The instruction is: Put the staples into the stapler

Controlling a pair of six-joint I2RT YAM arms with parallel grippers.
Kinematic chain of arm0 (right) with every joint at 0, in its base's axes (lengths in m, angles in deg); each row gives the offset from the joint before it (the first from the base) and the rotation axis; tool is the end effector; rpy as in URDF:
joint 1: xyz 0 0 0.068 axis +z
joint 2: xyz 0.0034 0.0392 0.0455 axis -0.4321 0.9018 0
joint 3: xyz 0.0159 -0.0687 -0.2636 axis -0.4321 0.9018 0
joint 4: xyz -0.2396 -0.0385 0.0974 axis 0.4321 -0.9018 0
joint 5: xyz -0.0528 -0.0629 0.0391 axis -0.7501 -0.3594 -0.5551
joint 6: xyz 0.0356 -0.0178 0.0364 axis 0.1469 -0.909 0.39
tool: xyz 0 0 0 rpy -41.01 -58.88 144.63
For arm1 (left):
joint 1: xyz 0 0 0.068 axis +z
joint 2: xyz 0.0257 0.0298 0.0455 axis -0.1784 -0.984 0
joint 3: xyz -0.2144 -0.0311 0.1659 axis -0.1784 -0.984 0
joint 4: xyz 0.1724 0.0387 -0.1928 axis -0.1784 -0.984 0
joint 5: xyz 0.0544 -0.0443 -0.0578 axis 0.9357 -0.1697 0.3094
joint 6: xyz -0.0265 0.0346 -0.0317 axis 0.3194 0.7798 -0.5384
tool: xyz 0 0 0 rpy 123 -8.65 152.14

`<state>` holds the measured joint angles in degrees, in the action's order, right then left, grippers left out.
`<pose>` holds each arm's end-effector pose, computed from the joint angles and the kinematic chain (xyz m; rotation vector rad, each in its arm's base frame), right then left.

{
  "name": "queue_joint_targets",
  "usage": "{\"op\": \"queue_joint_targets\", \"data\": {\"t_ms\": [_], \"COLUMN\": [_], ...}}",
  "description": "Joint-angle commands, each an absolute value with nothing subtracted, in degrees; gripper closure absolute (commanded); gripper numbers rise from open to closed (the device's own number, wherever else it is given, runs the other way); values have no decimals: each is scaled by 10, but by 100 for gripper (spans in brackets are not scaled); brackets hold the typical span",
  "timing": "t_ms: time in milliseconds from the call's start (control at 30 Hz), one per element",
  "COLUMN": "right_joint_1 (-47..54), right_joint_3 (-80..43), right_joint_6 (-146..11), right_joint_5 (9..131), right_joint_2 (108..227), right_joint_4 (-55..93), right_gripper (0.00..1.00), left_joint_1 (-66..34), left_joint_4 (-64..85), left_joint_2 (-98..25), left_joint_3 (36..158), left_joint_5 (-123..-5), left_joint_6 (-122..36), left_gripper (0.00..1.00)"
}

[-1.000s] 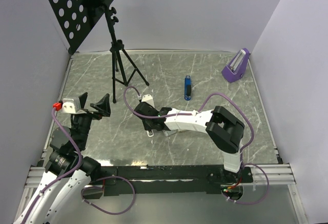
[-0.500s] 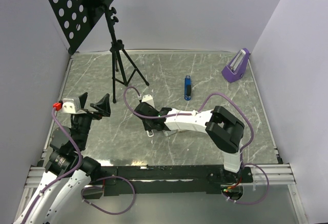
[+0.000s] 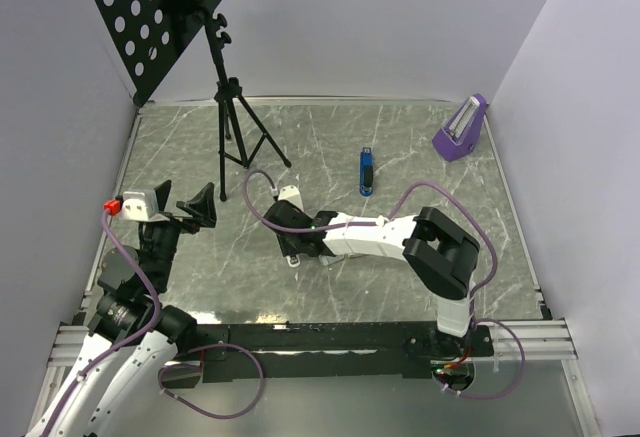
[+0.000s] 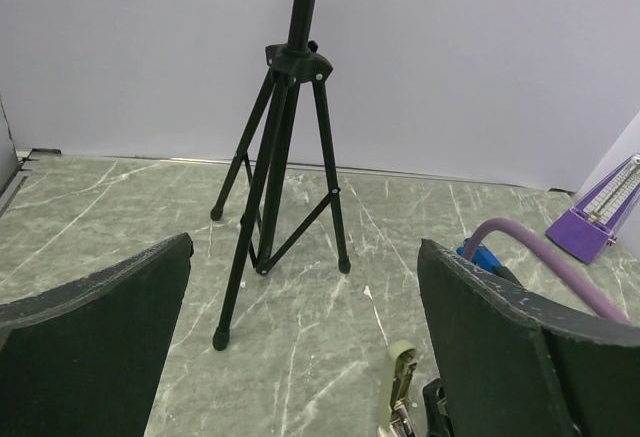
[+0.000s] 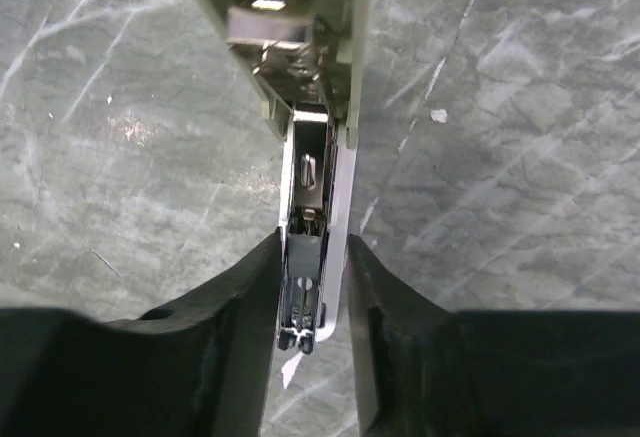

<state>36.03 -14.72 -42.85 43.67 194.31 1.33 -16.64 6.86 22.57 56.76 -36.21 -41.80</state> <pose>0.1980 0.3431 0.1815 -0.5159 2.4242 0.3009 0.0860 -0.0305 0.3385 -0.0904 1.3409 -0.3219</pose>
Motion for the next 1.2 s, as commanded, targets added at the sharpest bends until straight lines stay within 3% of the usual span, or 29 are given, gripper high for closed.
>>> {"op": "queue_joint_targets", "data": {"t_ms": [0, 567, 1167], "right_joint_1": [360, 334, 329], "right_joint_3": [-135, -149, -147], "right_joint_6": [-438, -454, -461], "right_joint_5": [437, 427, 445], "right_joint_2": [1888, 1905, 1928], "right_joint_4": [28, 35, 30], "right_gripper": [57, 47, 43], "left_joint_1": [-164, -164, -164], "left_joint_4": [86, 86, 86], "left_joint_2": [221, 219, 222], "left_joint_3": [574, 574, 574], "left_joint_5": [-371, -372, -371], "left_joint_6": [-422, -423, -422], "left_gripper": [0, 0, 1]}}
